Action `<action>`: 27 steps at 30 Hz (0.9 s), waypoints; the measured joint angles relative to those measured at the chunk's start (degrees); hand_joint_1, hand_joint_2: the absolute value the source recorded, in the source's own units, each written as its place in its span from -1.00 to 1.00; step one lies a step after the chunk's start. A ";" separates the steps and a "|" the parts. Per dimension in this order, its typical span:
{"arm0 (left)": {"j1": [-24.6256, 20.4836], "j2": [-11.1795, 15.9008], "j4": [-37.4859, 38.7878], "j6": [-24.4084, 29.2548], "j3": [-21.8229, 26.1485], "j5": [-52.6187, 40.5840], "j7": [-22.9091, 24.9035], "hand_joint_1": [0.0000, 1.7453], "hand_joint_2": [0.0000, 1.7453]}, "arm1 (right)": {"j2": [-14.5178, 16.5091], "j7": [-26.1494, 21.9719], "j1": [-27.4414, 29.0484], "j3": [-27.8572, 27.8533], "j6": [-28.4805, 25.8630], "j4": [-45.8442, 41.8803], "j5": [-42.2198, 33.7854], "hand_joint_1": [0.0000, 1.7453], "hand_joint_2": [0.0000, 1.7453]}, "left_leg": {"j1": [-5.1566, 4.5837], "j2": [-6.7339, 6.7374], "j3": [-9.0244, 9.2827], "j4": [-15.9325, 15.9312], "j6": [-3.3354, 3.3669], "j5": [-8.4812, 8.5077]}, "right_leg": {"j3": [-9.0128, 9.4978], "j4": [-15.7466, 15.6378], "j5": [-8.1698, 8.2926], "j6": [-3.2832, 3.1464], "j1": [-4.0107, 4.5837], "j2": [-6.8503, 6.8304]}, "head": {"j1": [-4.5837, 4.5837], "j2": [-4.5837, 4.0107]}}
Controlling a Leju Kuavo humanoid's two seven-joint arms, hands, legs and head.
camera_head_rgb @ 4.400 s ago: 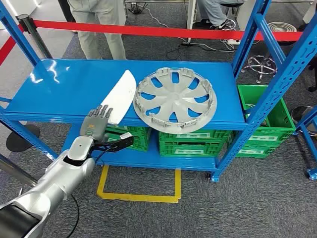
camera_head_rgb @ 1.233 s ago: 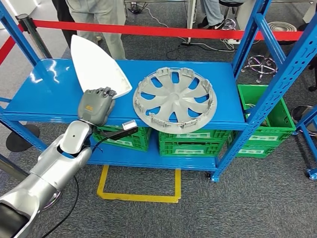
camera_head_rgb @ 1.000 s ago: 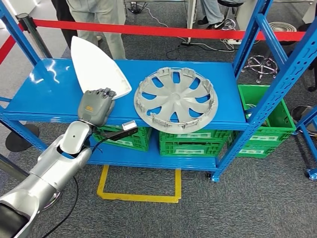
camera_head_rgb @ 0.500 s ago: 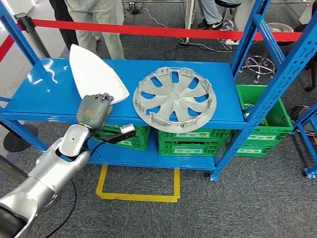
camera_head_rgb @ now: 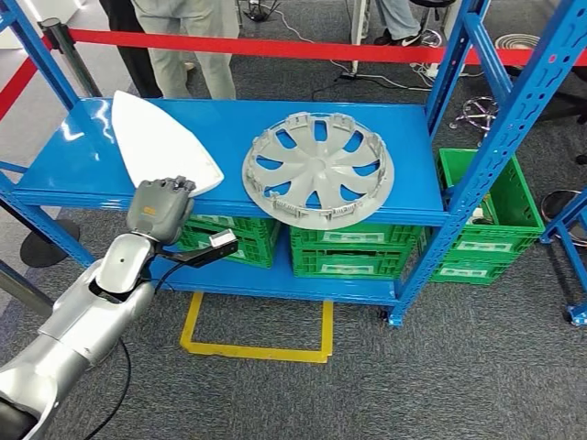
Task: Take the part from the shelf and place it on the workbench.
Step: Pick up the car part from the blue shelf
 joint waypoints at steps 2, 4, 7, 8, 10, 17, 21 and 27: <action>0.01 0.28 -0.46 -0.23 0.44 0.14 0.08 1.00 1.00 | 0.23 0.00 0.02 -0.11 0.30 0.14 -0.30 -1.00 -1.00 | -0.42 0.19 1.22 -2.76 0.48 0.35 | -0.31 -0.21 0.73 0.49 -0.05 -0.25 | -0.01 0.01; 0.12 0.54 -0.60 -0.44 0.69 0.23 0.14 1.00 1.00 | 0.31 0.02 0.09 -0.21 0.73 0.27 -0.66 -1.00 -1.00 | -0.37 0.22 0.83 -3.50 0.67 1.38 | -0.62 -0.49 1.19 1.17 -0.10 -0.23 | -0.02 0.00; 0.29 0.64 -0.72 -0.67 0.89 0.29 0.32 1.00 1.00 | 0.41 0.28 0.16 -0.41 1.27 0.46 -0.92 -1.00 -1.00 | 0.13 0.35 -0.30 -4.70 1.27 3.41 | -2.84 3.93 -3.67 1.92 -0.06 0.44 | 0.27 0.00; 0.40 0.70 -0.73 -0.73 0.99 0.31 0.39 1.00 1.00 | 0.44 0.40 0.17 -0.50 1.42 0.56 -0.96 -1.00 -1.00 | 0.11 0.31 -0.95 -4.74 1.43 3.95 | -3.86 7.33 -6.21 2.09 -0.08 0.58 | 0.34 0.00; 0.80 0.91 -0.72 -0.85 1.17 0.39 0.50 1.00 1.00 | 0.45 0.65 0.17 -0.73 1.74 0.85 -1.06 -1.00 -1.00 | 0.07 0.31 -2.31 -4.64 1.42 4.96 | -5.04 13.44 -8.93 2.36 -0.15 0.64 | 0.37 -0.01; 1.56 2.20 -1.09 -0.90 2.40 0.81 0.64 1.00 1.00 | 0.69 0.59 -0.24 -1.57 2.80 1.70 -0.79 -1.00 -1.00 | -0.10 0.14 -6.07 -3.34 -0.04 7.75 | 7.16 -2.06 -4.53 2.05 -0.05 1.31 | 0.47 0.01; 2.11 3.30 -1.42 -0.83 3.10 0.82 0.64 1.00 1.00 | 1.28 0.32 -0.33 -1.90 3.66 1.99 -0.36 -1.00 -1.00 | 0.15 0.10 -7.31 -1.38 -1.30 6.09 | 5.76 -2.28 -2.89 -0.03 -0.12 0.95 | 0.45 0.00; 3.21 4.71 -1.47 -0.03 4.31 0.84 0.07 1.00 1.00 | 2.05 -0.89 -0.51 -2.66 5.50 3.44 0.07 -1.00 -1.00 | 0.46 0.14 -8.80 12.98 -2.10 -2.06 | 0.94 -1.90 0.56 -1.00 0.21 0.47 | 0.28 -0.01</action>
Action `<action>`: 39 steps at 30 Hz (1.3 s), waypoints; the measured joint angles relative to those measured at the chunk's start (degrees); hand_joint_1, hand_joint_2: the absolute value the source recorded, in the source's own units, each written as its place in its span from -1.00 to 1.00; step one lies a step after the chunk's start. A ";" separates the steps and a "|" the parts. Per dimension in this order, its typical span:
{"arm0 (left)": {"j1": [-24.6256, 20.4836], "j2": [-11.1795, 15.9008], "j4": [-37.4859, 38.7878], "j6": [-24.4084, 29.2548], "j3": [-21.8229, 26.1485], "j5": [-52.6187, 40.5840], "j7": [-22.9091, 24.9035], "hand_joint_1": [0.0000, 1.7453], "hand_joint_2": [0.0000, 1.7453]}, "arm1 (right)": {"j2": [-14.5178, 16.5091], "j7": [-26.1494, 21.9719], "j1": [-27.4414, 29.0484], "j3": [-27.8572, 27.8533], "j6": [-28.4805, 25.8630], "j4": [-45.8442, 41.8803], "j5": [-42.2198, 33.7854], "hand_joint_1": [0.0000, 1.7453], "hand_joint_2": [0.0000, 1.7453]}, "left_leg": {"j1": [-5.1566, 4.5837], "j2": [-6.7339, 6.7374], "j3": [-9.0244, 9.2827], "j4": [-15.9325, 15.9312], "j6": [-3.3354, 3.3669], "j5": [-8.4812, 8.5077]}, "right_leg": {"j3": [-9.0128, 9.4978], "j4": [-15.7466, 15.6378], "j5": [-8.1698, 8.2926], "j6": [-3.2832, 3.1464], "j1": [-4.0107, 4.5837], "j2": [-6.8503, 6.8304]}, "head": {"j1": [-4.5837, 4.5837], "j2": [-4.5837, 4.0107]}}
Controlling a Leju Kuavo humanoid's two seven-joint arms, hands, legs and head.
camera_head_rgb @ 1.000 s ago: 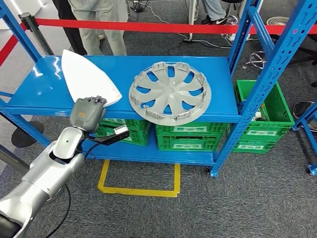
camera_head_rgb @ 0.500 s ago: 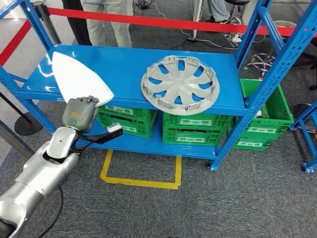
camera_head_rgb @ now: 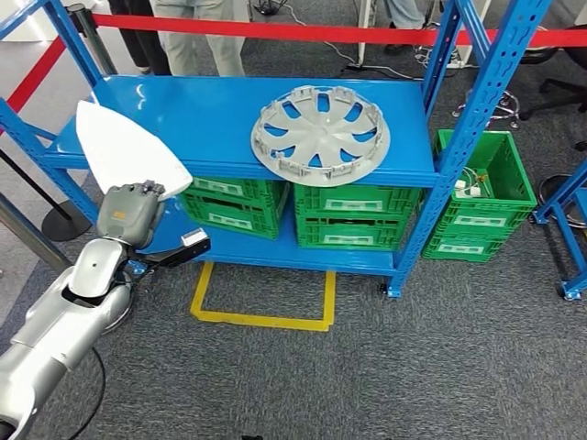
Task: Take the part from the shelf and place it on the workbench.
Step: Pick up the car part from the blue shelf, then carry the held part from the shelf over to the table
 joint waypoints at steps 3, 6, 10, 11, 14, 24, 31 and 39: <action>0.17 0.50 -0.35 -0.16 0.66 0.00 -0.16 1.00 1.00 | 0.44 -0.04 -0.17 -0.34 0.16 0.22 0.36 -1.00 -1.00 | -0.29 0.04 8.31 -10.50 1.31 2.96 | -2.02 0.30 1.63 0.08 0.37 -0.10 | 0.04 0.01; 0.08 0.91 -0.87 -0.20 1.26 -0.04 -0.19 1.00 1.00 | 0.66 0.05 -0.15 -0.66 -0.04 0.21 0.67 -1.00 -1.00 | -0.83 0.10 12.94 -18.10 2.21 1.90 | -2.58 -0.01 3.28 0.78 0.38 -0.22 | -0.01 0.01; 0.10 1.06 -0.92 -0.35 1.51 -0.07 -0.25 1.00 1.00 | 0.67 0.48 0.13 -0.83 -0.14 0.20 0.96 -1.00 -1.00 | -0.37 0.41 11.08 -19.16 3.18 4.66 | -4.41 2.66 -0.40 2.16 0.23 0.13 | 0.28 0.00; 0.13 1.05 -0.92 -0.43 1.52 -0.07 -0.27 1.00 1.00 | 0.67 0.56 0.16 -0.85 -0.13 0.20 1.05 -1.00 -1.00 | -0.39 0.46 10.20 -19.12 3.34 5.34 | -5.44 5.96 -3.47 2.39 0.16 0.25 | 0.39 0.00; 0.37 1.03 -0.91 -0.50 1.54 -0.08 -0.36 1.00 1.00 | 0.66 0.61 0.17 -1.04 -0.01 0.23 1.37 -1.00 -1.00 | -0.45 0.44 7.31 -18.79 3.37 7.33 | -7.25 16.36 -7.95 2.92 0.06 0.27 | 0.53 0.00; 0.47 1.01 -0.87 -0.62 1.79 -0.14 -0.45 1.00 1.00 | 0.57 1.27 -0.12 -1.71 0.26 0.14 2.71 -1.00 -1.00 | -0.55 0.31 1.74 -15.81 1.20 9.37 | 5.62 -1.21 -3.86 1.23 0.00 0.42 | 0.44 0.00; 0.75 1.05 -0.79 -0.71 1.89 -0.15 -0.34 1.00 1.00 | 0.35 2.10 -0.16 -1.79 -0.29 -0.30 3.74 -1.00 -1.00 | 0.25 0.27 0.72 -0.53 -0.21 1.14 | 1.00 -0.27 -0.68 0.26 -0.12 0.00 | 0.20 0.00; 0.75 0.91 -0.79 -0.59 1.97 -0.15 -0.24 1.00 1.00 | 0.13 2.61 0.24 -2.30 -0.73 -1.00 4.63 -1.00 -1.00 | 0.03 0.24 10.00 -16.72 1.81 3.59 | -2.35 1.07 0.93 2.84 -0.11 0.22 | 0.32 0.01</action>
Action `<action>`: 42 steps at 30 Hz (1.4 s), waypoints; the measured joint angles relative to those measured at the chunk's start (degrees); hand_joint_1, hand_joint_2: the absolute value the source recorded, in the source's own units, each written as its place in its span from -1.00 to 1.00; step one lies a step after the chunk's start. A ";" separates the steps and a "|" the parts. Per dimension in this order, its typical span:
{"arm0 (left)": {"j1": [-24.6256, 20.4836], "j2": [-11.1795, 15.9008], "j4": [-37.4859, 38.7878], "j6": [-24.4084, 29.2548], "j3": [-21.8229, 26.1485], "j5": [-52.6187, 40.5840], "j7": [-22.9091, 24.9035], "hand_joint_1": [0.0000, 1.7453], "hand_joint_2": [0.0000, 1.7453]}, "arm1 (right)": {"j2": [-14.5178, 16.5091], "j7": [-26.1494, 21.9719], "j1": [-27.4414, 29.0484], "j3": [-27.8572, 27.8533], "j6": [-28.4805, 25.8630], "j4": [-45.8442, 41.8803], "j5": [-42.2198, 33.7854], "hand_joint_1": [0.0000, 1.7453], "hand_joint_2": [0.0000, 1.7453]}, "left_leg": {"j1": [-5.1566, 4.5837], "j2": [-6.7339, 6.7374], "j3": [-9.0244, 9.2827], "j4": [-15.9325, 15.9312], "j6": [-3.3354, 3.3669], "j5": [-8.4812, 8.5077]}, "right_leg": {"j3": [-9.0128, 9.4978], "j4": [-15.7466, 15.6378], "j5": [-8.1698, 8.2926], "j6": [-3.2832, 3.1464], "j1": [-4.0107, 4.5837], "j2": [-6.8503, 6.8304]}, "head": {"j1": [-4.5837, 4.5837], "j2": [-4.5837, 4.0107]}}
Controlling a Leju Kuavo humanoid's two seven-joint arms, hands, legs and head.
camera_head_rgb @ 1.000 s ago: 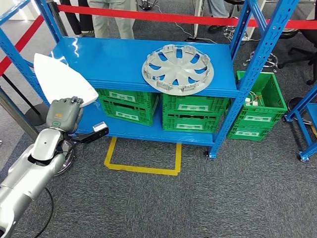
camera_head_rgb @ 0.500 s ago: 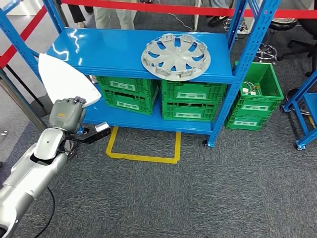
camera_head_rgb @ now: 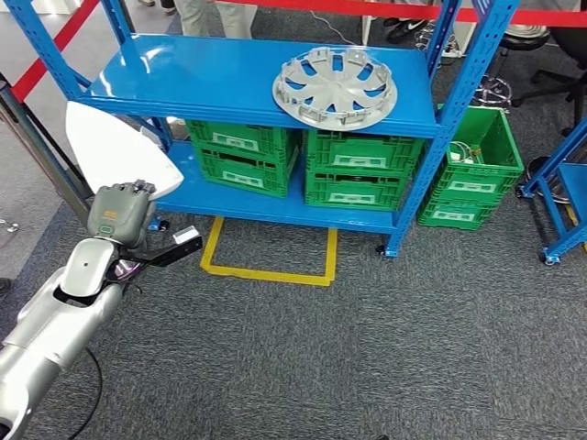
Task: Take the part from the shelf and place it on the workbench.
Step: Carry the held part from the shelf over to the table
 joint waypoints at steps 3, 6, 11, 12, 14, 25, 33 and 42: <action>-0.01 -0.09 0.00 -0.13 -0.02 0.00 -0.01 1.00 1.00 | -0.14 0.28 0.13 -0.12 -0.01 -0.08 0.07 -1.00 -1.00 | 0.16 0.20 -0.69 -0.30 0.93 0.81 | -1.06 1.99 -3.06 0.43 0.05 0.23 | 0.22 0.01; -0.01 -0.09 0.00 -0.14 -0.02 0.00 0.00 1.00 1.00 | -0.14 0.32 0.16 -0.15 -0.02 -0.13 0.11 -1.00 -1.00 | 0.14 0.20 -0.90 -0.28 1.11 0.97 | -1.39 3.29 -4.23 0.48 0.03 0.22 | 0.24 0.01; 0.30 -0.14 0.14 -0.11 -0.02 0.00 0.04 1.00 1.00 | -0.21 0.43 0.20 -0.78 0.01 -0.32 0.82 -1.00 -1.00 | -0.99 0.13 -5.01 0.16 1.62 4.07 | 1.93 9.56 -5.98 -0.58 0.43 0.29 | 0.27 -0.01; 0.28 -0.16 0.15 -0.10 -0.01 0.00 0.05 1.00 1.00 | -0.24 0.45 0.13 -0.93 0.01 -0.34 0.98 -1.00 -1.00 | -1.22 0.12 -5.61 0.23 1.51 4.65 | 5.49 4.60 -4.66 -1.20 0.64 0.33 | 0.22 0.00; 0.15 -0.17 0.16 -0.09 0.01 0.01 0.08 1.00 1.00 | -0.29 0.52 0.03 -1.15 -0.02 -0.41 1.31 -1.00 -1.00 | -1.24 0.14 -6.23 0.24 1.12 5.71 | 8.98 -1.26 -5.18 -1.83 0.99 0.42 | 0.21 0.00; 0.25 0.15 0.22 -0.10 0.08 0.07 0.15 1.00 1.00 | -0.72 2.44 0.32 -2.06 -0.57 -2.67 3.72 -1.00 -1.00 | 0.60 -0.20 -8.03 16.53 -2.31 -0.58 | 2.37 -2.06 0.34 -2.83 0.21 -0.39 | -0.18 -0.01; -0.07 -0.03 0.25 -0.16 0.07 0.29 0.16 1.00 1.00 | -1.11 2.90 0.79 -2.77 -0.58 -3.43 4.50 -1.00 -1.00 | 0.47 -0.02 0.94 -0.15 0.09 -0.64 | -2.18 0.07 1.90 -0.41 -0.04 -0.09 | -0.07 -0.01; 0.19 -0.38 0.34 -1.82 0.16 4.28 -0.78 1.00 1.00 | -1.58 3.61 1.49 -4.44 -0.70 -4.53 6.23 -1.00 -1.00 | 0.12 0.10 -6.12 0.02 0.50 5.01 | 1.61 10.01 -1.89 -0.34 -0.08 0.13 | 0.14 -0.01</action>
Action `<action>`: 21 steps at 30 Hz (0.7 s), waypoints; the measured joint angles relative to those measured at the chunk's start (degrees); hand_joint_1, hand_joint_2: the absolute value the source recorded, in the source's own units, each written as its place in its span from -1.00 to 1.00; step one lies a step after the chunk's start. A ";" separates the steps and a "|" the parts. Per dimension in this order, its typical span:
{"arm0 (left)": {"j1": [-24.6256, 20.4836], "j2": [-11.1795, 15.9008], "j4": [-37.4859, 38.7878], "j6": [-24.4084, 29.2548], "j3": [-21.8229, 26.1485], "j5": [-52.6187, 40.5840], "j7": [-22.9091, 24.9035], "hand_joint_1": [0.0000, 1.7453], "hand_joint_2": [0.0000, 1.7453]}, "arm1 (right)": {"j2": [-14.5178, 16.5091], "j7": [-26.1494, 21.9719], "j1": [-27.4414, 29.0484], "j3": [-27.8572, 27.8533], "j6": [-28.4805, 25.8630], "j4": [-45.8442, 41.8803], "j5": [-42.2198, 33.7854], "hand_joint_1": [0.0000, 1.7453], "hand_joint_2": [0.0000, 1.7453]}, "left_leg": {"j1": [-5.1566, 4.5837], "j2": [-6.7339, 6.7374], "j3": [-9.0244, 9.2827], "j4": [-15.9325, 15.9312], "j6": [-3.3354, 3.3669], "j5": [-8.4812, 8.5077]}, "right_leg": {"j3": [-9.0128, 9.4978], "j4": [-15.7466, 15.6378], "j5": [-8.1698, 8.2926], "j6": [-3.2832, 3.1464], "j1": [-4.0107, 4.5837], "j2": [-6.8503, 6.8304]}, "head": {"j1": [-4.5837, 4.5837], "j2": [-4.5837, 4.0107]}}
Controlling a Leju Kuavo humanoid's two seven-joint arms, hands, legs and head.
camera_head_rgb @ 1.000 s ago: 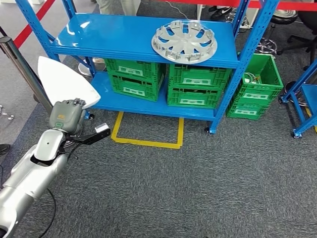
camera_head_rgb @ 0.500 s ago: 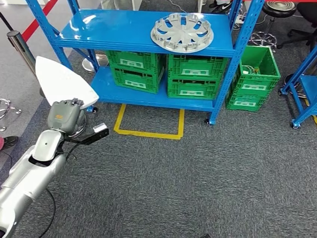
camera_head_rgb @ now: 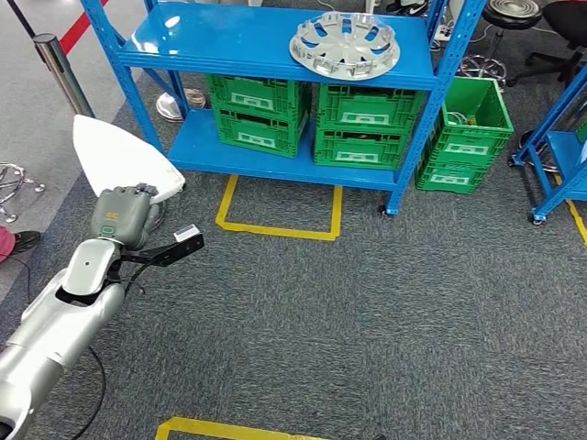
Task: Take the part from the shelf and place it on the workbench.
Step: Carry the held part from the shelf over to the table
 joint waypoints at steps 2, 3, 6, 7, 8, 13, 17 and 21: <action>-0.02 -0.05 -0.01 -0.05 0.18 0.16 -0.07 1.00 1.00 | -0.15 0.29 -0.08 -0.37 -0.23 -0.48 0.50 -1.00 -1.00 | -0.16 -0.02 -0.57 0.16 -0.55 0.90 | 6.31 -8.97 -2.53 -0.27 0.09 0.09 | -0.04 0.00; -0.06 -0.05 -0.02 -0.03 0.29 0.21 -0.10 1.00 1.00 | -0.22 0.37 -0.09 -0.51 -0.37 -0.68 0.73 -1.00 -1.00 | -0.20 -0.01 -0.78 0.20 -0.86 1.37 | 7.94 -11.56 -3.74 -0.29 0.18 0.12 | -0.07 0.00; 0.01 0.00 -0.02 0.12 0.50 0.49 -0.25 1.00 1.00 | -0.30 0.33 0.20 -0.63 -0.56 -1.03 1.23 -1.00 -1.00 | -0.03 -0.06 -1.63 1.09 -1.83 0.96 | 7.45 -12.58 -3.46 -1.13 0.03 0.00 | -0.18 0.00; 0.08 0.03 -0.02 0.16 0.54 0.57 -0.33 1.00 1.00 | -0.31 0.28 0.32 -0.66 -0.54 -1.07 1.39 -1.00 -1.00 | 0.03 -0.09 -2.32 2.86 -2.15 -0.73 | 7.08 -12.65 -3.01 -1.60 -0.05 -0.09 | -0.26 0.00; 0.12 0.05 -0.02 0.18 0.57 0.64 -0.40 1.00 1.00 | -0.31 0.23 0.36 -0.70 -0.52 -1.08 1.54 -1.00 -1.00 | 0.11 -0.09 -3.36 5.83 -2.43 -3.06 | 6.75 -12.61 -2.60 -1.95 -0.04 -0.17 | -0.33 0.00; 0.50 0.05 0.01 0.05 0.61 0.77 -0.54 1.00 1.00 | -0.31 0.15 0.63 -0.78 -0.23 -1.08 2.28 -1.00 -1.00 | 0.18 -0.08 -4.36 15.00 -2.66 -6.71 | 4.32 -11.81 -1.18 -2.37 0.46 -0.21 | -0.41 0.00; 0.19 0.08 -0.02 0.18 0.85 0.77 -0.75 1.00 1.00 | -0.29 -0.24 0.75 -0.82 0.17 -1.08 2.55 -1.00 -1.00 | -0.31 -0.05 3.88 1.75 -1.12 -3.34 | 3.25 -11.16 -0.68 -1.93 0.81 -0.23 | -0.36 0.00; -0.23 0.12 -0.02 0.05 0.97 0.77 -0.83 1.00 1.00 | -0.36 -0.28 0.76 -1.19 0.03 -1.17 2.97 -1.00 -1.00 | -0.26 0.07 4.00 -0.24 0.02 -2.60 | 2.38 -10.69 -0.66 -0.72 0.79 -0.23 | -0.36 0.01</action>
